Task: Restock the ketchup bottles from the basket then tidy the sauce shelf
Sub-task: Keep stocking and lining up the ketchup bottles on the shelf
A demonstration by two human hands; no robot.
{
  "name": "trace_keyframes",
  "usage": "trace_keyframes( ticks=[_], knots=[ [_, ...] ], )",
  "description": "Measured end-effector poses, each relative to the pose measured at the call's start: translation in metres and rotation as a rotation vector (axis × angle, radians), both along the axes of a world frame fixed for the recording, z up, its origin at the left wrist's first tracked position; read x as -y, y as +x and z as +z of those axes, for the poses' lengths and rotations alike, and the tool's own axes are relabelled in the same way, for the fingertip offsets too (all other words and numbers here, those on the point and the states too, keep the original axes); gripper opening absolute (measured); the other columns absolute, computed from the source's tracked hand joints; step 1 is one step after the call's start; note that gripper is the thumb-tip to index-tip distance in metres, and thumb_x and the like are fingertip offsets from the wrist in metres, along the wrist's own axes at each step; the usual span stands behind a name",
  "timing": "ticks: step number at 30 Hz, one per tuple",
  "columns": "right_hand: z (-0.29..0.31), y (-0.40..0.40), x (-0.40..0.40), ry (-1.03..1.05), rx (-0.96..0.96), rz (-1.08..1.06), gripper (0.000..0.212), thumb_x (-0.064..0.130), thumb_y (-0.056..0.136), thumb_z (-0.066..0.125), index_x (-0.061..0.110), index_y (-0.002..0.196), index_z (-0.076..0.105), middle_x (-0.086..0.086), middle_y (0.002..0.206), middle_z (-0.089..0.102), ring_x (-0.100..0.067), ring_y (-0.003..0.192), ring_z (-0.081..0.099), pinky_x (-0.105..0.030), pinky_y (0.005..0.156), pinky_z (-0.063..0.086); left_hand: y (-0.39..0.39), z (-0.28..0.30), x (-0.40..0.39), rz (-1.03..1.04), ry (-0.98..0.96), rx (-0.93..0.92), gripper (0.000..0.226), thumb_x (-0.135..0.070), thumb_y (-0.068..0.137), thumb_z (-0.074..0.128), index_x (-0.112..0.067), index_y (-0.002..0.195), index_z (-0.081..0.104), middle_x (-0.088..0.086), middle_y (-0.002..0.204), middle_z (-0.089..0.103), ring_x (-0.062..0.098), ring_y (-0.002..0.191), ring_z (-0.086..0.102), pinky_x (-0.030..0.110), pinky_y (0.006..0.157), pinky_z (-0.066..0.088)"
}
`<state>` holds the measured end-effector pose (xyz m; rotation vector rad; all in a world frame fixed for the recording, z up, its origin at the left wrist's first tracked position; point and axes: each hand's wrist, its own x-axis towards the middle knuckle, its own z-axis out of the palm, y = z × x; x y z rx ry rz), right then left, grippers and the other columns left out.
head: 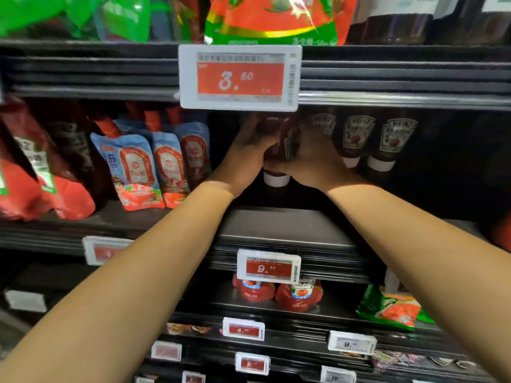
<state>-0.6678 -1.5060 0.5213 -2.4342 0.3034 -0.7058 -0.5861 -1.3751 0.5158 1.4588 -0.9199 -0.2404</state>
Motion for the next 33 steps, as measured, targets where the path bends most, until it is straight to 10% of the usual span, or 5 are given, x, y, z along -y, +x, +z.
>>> trace_keyframes(
  ticks=[3, 15, 22, 27, 33],
  knots=[
    [-0.002, 0.016, -0.006, 0.086, 0.039, 0.082, 0.073, 0.031, 0.068, 0.092, 0.02, 0.132, 0.058, 0.004, 0.124, 0.068, -0.012, 0.117, 0.062, -0.037, 0.103, 0.05, 0.008, -0.003, -0.003, 0.124, -0.04, -0.004, 0.057, -0.03, 0.091, 0.061, -0.022, 0.146, 0.048, -0.011, 0.133, 0.063, 0.005, 0.124, 0.058, 0.03, 0.108, 0.045],
    [-0.031, 0.019, -0.011, 0.13, 0.115, 0.141, 0.046, 0.026, 0.07, 0.088, 0.047, 0.101, 0.06, 0.026, 0.095, 0.066, 0.02, 0.092, 0.059, -0.012, 0.086, 0.05, 0.013, -0.007, -0.001, 0.328, 0.007, 0.169, 0.073, -0.034, 0.087, 0.075, -0.017, 0.149, 0.039, 0.0, 0.142, 0.057, 0.013, 0.132, 0.052, 0.041, 0.113, 0.041],
    [-0.033, 0.019, -0.01, 0.329, 0.088, 0.222, 0.051, 0.016, 0.076, 0.086, 0.033, 0.118, 0.061, 0.006, 0.118, 0.072, -0.005, 0.111, 0.067, -0.036, 0.103, 0.052, 0.01, -0.006, -0.005, 0.35, 0.015, 0.032, 0.063, -0.037, 0.079, 0.069, -0.021, 0.138, 0.052, -0.001, 0.125, 0.067, 0.013, 0.114, 0.064, 0.042, 0.102, 0.051],
    [-0.033, 0.013, -0.007, 0.304, 0.048, 0.188, 0.051, 0.028, 0.074, 0.088, 0.045, 0.109, 0.055, 0.025, 0.097, 0.071, 0.01, 0.095, 0.066, -0.017, 0.086, 0.055, 0.008, -0.007, -0.007, 0.386, 0.045, 0.098, 0.065, -0.028, 0.073, 0.068, -0.016, 0.134, 0.05, 0.0, 0.121, 0.067, 0.014, 0.111, 0.065, 0.042, 0.098, 0.054],
    [-0.034, 0.017, -0.011, 0.21, 0.011, 0.142, 0.056, 0.029, 0.082, 0.083, 0.02, 0.132, 0.06, 0.005, 0.119, 0.072, -0.008, 0.109, 0.066, -0.029, 0.097, 0.054, 0.009, -0.01, -0.003, 0.505, 0.099, 0.159, 0.06, -0.023, 0.08, 0.073, -0.017, 0.136, 0.05, -0.009, 0.11, 0.066, 0.006, 0.098, 0.064, 0.003, 0.074, 0.044]
  ],
)
